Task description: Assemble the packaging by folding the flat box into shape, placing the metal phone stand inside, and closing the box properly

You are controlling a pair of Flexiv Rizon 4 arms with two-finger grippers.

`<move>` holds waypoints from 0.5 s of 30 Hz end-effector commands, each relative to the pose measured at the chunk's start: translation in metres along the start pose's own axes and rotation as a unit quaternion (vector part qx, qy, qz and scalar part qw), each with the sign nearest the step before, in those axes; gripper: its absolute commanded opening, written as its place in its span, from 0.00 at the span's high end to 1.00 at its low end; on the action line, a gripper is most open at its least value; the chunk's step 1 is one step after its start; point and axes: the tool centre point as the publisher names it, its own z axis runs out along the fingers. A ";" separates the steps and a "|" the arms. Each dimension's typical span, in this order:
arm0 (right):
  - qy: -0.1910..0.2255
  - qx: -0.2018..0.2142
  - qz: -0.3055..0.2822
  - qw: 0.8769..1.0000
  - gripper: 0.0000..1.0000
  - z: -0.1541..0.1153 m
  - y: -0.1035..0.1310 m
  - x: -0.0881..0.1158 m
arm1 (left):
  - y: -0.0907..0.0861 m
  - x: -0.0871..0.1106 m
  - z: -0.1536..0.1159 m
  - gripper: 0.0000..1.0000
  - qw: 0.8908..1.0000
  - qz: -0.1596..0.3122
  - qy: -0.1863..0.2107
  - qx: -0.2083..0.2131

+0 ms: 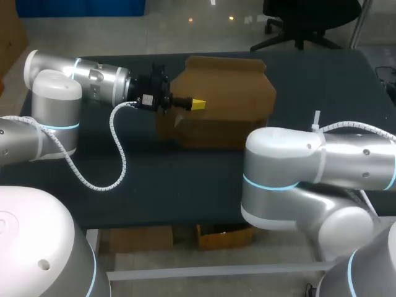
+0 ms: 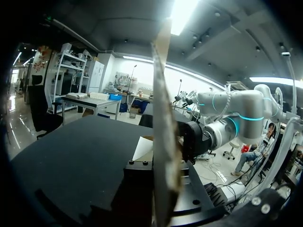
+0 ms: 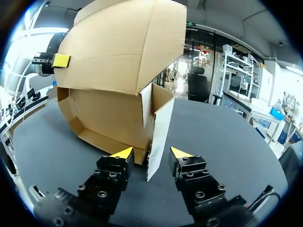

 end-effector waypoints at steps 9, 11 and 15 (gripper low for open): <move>-0.077 -0.009 0.010 0.997 0.44 0.003 -0.005 0.017 | 0.002 -0.001 0.001 1.00 1.000 0.000 0.002 0.000; -0.073 -0.011 0.010 0.997 0.42 0.002 -0.004 0.018 | 0.002 -0.001 0.001 1.00 1.000 0.000 0.002 0.000; -0.061 -0.012 0.015 0.998 0.42 -0.001 -0.004 0.018 | 0.002 -0.001 0.001 1.00 1.000 0.000 0.002 0.000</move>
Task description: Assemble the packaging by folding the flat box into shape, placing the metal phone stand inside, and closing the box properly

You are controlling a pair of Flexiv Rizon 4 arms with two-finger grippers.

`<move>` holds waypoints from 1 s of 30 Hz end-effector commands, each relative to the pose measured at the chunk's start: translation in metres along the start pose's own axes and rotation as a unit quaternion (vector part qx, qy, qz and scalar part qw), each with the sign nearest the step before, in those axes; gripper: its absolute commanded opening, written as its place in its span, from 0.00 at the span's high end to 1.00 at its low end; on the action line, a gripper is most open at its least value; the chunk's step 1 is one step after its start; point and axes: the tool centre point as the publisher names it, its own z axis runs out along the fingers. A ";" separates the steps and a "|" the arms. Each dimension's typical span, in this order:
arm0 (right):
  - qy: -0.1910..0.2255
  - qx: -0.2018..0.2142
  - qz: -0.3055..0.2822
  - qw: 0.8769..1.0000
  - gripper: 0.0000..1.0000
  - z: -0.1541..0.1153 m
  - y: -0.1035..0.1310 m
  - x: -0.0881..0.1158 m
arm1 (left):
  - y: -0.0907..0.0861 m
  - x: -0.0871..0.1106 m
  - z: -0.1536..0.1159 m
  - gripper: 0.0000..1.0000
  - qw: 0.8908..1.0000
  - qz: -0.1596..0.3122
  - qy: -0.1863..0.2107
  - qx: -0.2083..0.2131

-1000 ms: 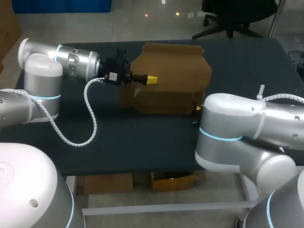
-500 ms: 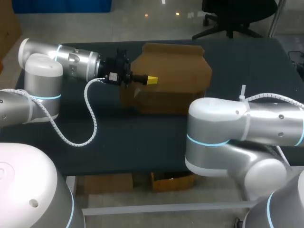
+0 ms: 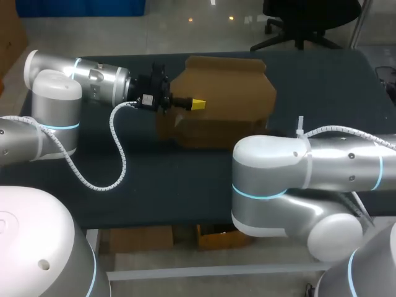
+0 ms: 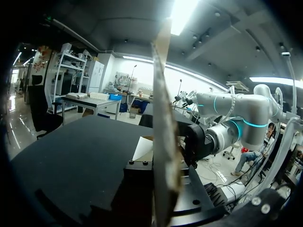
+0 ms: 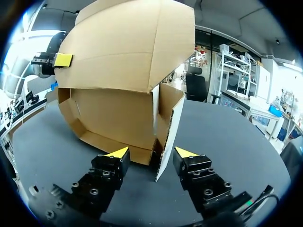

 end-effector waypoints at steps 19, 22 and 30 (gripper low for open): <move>0.032 0.000 0.019 0.999 0.41 -0.004 -0.007 0.018 | 0.002 -0.001 0.001 1.00 1.000 0.000 0.002 0.000; 0.041 0.004 0.018 0.999 0.41 -0.009 -0.007 0.018 | 0.002 -0.001 0.001 1.00 1.000 0.000 0.002 0.000; 0.063 0.013 0.016 0.998 0.40 -0.032 -0.009 0.005 | 0.002 -0.001 0.001 1.00 1.000 0.000 0.002 0.000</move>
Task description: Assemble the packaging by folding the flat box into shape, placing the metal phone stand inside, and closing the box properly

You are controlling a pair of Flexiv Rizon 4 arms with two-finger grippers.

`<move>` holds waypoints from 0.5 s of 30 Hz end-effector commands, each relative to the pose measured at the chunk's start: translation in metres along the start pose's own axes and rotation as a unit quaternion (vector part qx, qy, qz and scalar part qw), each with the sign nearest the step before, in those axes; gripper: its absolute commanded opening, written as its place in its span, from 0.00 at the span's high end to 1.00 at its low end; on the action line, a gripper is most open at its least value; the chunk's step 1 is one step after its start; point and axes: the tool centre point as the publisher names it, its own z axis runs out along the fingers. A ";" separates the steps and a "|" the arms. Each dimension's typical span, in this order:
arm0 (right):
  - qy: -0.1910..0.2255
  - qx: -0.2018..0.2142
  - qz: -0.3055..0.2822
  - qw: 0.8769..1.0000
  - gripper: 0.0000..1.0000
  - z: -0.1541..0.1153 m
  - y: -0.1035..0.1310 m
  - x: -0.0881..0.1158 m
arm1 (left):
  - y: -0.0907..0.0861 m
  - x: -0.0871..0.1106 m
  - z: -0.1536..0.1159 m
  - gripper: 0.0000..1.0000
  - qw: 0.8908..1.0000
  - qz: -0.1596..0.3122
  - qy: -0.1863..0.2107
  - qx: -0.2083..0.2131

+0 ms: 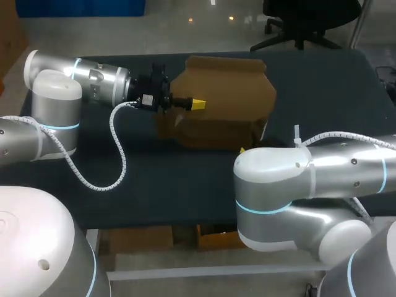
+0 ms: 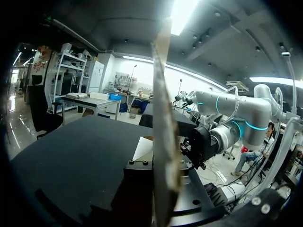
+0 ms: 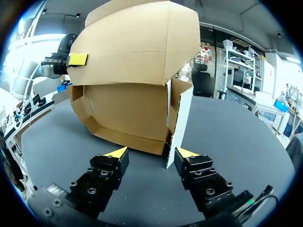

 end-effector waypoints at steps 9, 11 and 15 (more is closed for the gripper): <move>0.061 0.016 -0.014 0.998 0.41 -0.037 0.001 -0.026 | 0.002 -0.001 0.001 1.00 1.000 0.000 0.002 0.000; 0.069 0.019 -0.021 0.997 0.41 -0.040 0.001 -0.030 | 0.002 -0.001 0.001 1.00 1.000 0.000 0.002 0.000; 0.095 0.026 -0.030 0.995 0.41 -0.046 -0.002 -0.038 | 0.002 -0.001 0.001 1.00 1.000 0.000 0.002 0.000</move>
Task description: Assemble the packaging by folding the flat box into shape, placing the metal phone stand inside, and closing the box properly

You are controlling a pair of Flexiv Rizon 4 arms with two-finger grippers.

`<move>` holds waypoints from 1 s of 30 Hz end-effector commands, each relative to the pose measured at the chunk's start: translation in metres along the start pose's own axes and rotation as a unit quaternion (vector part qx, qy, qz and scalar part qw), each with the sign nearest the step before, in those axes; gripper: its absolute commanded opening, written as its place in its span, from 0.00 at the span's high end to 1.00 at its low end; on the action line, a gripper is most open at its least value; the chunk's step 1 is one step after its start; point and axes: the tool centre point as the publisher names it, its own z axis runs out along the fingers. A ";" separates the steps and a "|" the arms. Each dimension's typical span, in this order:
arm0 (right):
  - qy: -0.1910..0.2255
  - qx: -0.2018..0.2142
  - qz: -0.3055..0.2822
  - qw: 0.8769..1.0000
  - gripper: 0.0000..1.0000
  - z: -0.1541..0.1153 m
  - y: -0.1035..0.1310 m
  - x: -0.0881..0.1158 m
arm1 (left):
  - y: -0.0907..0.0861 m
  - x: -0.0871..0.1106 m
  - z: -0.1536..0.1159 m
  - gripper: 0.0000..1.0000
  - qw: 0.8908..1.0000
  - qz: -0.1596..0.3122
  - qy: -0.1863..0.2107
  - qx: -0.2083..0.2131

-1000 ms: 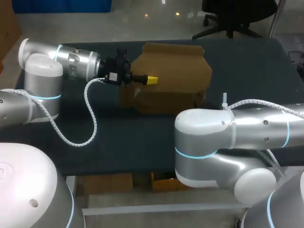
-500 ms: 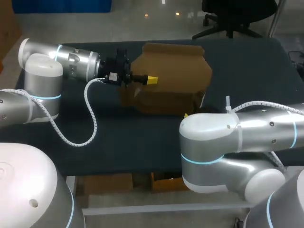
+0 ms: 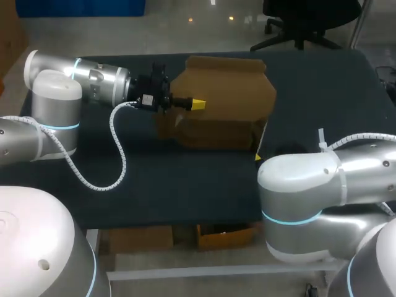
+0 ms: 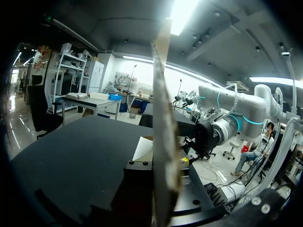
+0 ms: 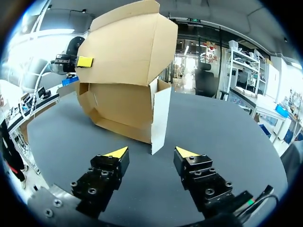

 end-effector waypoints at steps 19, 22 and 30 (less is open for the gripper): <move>0.137 0.003 -0.071 0.988 0.50 -0.006 -0.004 -0.050 | 0.002 -0.001 0.000 1.00 1.000 0.000 0.002 0.000; 0.149 0.000 -0.076 0.986 0.50 -0.004 -0.005 -0.053 | 0.002 -0.001 0.000 1.00 1.000 0.000 0.002 0.000; 0.186 -0.011 -0.095 0.978 0.50 0.001 -0.004 -0.063 | 0.002 -0.001 0.000 1.00 1.000 0.000 0.002 0.000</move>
